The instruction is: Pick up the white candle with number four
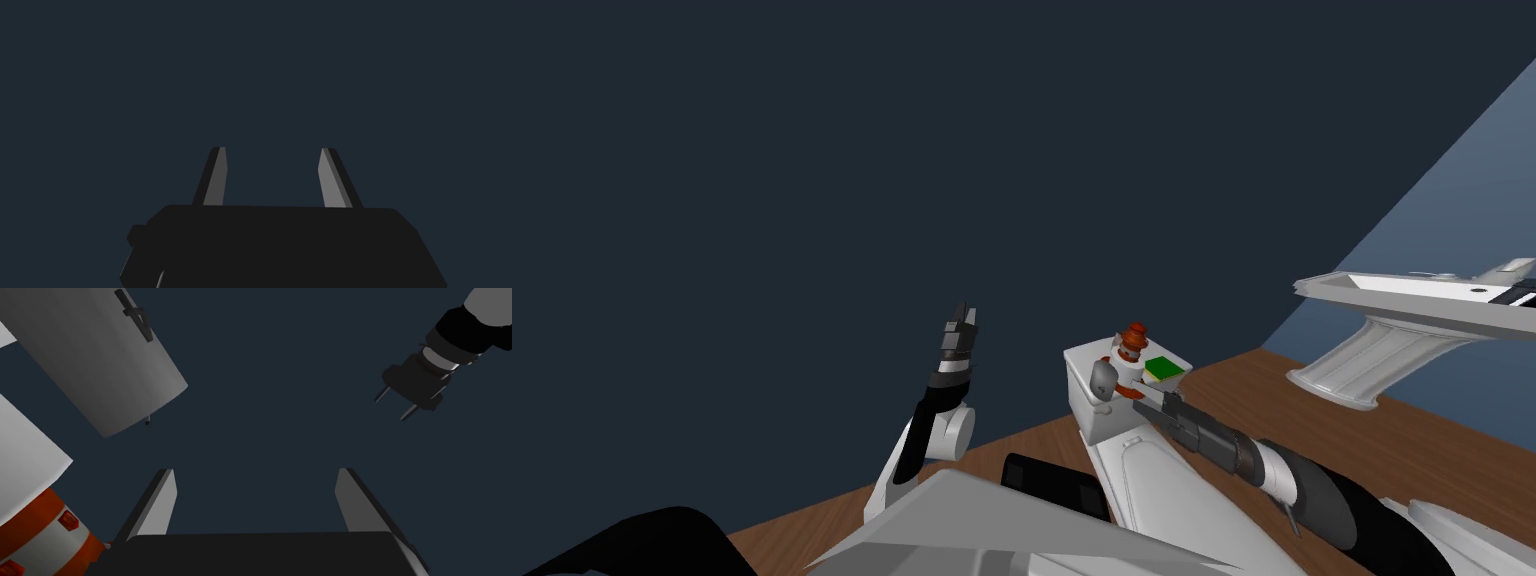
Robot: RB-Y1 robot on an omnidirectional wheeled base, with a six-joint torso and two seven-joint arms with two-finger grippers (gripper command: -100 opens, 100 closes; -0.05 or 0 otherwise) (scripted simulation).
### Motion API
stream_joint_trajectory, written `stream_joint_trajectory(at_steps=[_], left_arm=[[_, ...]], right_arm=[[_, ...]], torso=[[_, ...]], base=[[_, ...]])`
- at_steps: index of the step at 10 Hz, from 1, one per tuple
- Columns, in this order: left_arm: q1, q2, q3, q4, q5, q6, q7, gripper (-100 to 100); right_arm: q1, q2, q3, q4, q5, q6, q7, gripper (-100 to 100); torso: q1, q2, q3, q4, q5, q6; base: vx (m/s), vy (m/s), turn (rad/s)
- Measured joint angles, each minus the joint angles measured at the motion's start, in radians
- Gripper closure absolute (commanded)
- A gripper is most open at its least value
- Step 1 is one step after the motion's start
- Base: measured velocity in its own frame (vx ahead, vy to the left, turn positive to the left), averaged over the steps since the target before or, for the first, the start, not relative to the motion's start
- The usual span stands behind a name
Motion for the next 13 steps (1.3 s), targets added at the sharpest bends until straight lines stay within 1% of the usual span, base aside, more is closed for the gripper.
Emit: stream_joint_trajectory(at_steps=[1, 3, 4, 5, 7, 8, 10, 12, 13], left_arm=[[0.000, 0.000, 0.000, 0.000, 0.000, 0.000, 0.000, 0], [0.000, 0.000, 0.000, 0.000, 0.000, 0.000, 0.000, 0], [0.000, 0.000, 0.000, 0.000, 0.000, 0.000, 0.000, 0], [0.000, 0.000, 0.000, 0.000, 0.000, 0.000, 0.000, 0], [0.000, 0.000, 0.000, 0.000, 0.000, 0.000, 0.000, 0], [0.000, 0.000, 0.000, 0.000, 0.000, 0.000, 0.000, 0], [0.000, 0.000, 0.000, 0.000, 0.000, 0.000, 0.000, 0], [0.000, 0.000, 0.000, 0.000, 0.000, 0.000, 0.000, 0], [0.000, 0.000, 0.000, 0.000, 0.000, 0.000, 0.000, 0]], right_arm=[[0.010, -0.029, -0.003, 0.022, 0.013, -0.012, 0.002, -100], [0.013, -0.081, -0.003, 0.033, 0.024, -0.017, 0.000, -100], [0.024, -0.111, -0.008, 0.048, 0.035, -0.023, 0.001, -100], [0.020, -0.137, -0.002, 0.061, 0.044, -0.028, 0.001, -100], [0.030, -0.197, -0.001, 0.082, 0.068, -0.029, -0.001, -100], [0.025, -0.225, 0.007, 0.104, 0.085, -0.033, -0.002, -100], [0.043, -0.292, -0.002, 0.120, 0.103, -0.038, -0.005, -100], [0.047, -0.345, 0.008, 0.153, 0.130, -0.046, 0.002, -100], [0.052, -0.376, 0.007, 0.155, 0.137, -0.044, 0.000, -100]], torso=[[0.000, 0.000, 0.000, 0.000, 0.000, 0.000], [0.000, 0.000, 0.000, 0.000, 0.000, 0.000], [0.000, 0.000, 0.000, 0.000, 0.000, 0.000], [0.000, 0.000, 0.000, 0.000, 0.000, 0.000], [0.001, 0.000, 0.000, 0.000, 0.000, 0.000], [0.002, 0.000, 0.000, 0.000, 0.000, 0.000], [0.002, -0.001, 0.000, 0.000, 0.000, 0.000], [0.002, 0.000, 0.000, 0.000, 0.000, 0.000], [0.002, 0.000, 0.000, 0.000, 0.000, 0.000]], base=[[0.012, 0.017, 0.042], [0.009, 0.014, 0.055], [0.012, 0.021, 0.046], [0.018, 0.035, 0.086], [0.017, 0.032, 0.077], [0.022, 0.035, 0.047], [0.020, 0.037, 0.068], [0.015, 0.041, 0.067], [0.022, 0.059, 0.101]])
